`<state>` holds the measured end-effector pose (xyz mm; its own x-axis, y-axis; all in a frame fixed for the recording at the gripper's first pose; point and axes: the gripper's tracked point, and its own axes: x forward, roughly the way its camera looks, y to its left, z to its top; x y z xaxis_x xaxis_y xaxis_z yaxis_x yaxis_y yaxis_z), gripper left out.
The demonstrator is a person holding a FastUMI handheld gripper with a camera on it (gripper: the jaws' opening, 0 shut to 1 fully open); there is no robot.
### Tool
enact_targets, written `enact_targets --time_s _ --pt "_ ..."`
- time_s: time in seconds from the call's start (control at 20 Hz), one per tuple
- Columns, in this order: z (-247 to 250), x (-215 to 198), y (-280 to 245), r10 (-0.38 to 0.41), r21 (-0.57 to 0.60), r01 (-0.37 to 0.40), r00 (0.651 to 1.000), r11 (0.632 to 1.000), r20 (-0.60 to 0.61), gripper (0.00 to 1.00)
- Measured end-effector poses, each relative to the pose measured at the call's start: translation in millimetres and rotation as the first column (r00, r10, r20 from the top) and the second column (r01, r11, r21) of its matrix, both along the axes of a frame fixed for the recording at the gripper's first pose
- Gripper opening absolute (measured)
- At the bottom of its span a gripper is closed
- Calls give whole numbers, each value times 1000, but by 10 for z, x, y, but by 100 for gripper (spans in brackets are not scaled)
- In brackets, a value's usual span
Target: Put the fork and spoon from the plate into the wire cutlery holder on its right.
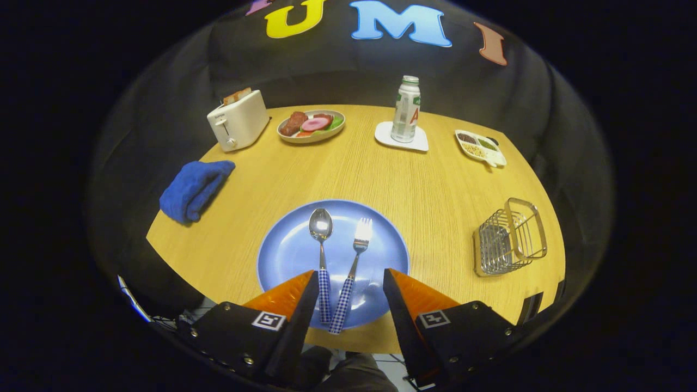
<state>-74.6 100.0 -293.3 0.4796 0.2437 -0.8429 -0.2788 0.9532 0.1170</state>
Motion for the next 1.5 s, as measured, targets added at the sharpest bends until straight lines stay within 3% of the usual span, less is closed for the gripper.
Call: enact_targets --time_s 0.2,0.3,0.4,0.65,0.7,0.85,0.9,1.05,1.25,1.5 --pt "-301 -19 -1 -19 -13 17 995 1000 -100 57" --pt "-362 -28 -48 -21 -42 15 990 999 -137 57" --pt "-457 -61 -32 -17 -36 11 984 999 -176 38" --pt "-709 -80 10 12 -64 -28 971 998 -237 38" --pt "-542 -132 -32 37 -57 -54 964 997 -265 15" --pt "-739 -199 4 72 -38 -88 948 995 -309 15" --pt "-686 -140 21 89 -29 -103 946 994 -310 6" --pt "-680 -160 -45 167 -49 -192 934 980 -315 6" --pt "-413 -79 -242 217 -58 -244 932 968 -290 6" --pt "-98 -14 -619 224 -72 -253 934 965 -279 6"
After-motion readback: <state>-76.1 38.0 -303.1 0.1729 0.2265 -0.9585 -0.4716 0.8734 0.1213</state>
